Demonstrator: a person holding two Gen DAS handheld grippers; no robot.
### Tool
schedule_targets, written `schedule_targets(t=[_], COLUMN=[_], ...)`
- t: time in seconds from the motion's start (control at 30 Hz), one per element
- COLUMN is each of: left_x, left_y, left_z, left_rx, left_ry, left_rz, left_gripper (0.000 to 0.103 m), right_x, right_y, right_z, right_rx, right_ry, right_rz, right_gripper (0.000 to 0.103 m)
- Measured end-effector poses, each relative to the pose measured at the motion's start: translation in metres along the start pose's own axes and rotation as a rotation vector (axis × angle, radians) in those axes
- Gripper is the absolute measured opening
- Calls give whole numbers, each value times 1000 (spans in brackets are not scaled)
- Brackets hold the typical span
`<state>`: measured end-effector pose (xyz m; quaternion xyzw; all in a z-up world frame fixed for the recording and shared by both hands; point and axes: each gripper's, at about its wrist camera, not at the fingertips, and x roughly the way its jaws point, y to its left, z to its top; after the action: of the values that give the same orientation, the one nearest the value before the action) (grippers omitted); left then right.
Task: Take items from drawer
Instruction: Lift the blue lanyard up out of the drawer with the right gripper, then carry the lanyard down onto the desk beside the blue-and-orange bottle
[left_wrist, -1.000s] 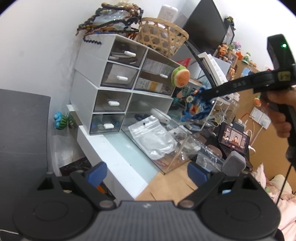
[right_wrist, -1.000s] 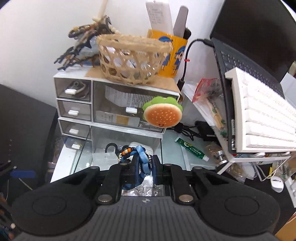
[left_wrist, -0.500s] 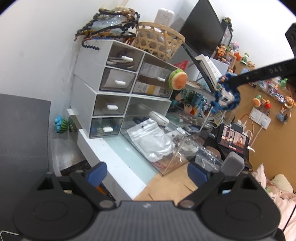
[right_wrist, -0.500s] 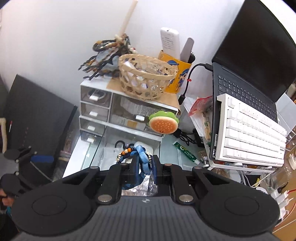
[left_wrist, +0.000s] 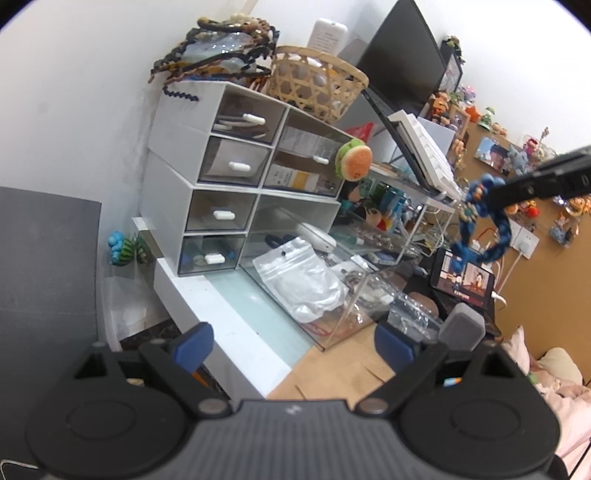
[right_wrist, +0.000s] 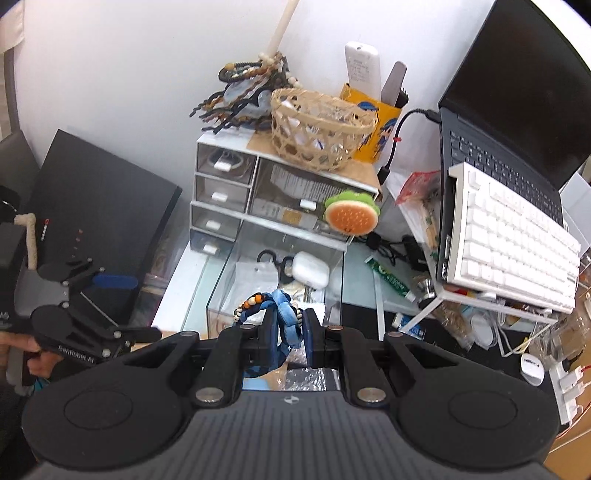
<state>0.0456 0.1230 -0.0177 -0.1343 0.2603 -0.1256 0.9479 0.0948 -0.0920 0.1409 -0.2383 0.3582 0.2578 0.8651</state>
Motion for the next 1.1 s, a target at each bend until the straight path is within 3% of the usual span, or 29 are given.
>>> schedule_targets(t=[1.1], left_x=[9], left_y=[-1], left_z=[-5], left_rx=[7], left_ry=[24], left_rz=[13], left_gripper=[96], right_x=[42], right_y=[-16], right_z=[-43], right_rx=[-16], right_ry=[181], right_rz=[-11], right_gripper=[16])
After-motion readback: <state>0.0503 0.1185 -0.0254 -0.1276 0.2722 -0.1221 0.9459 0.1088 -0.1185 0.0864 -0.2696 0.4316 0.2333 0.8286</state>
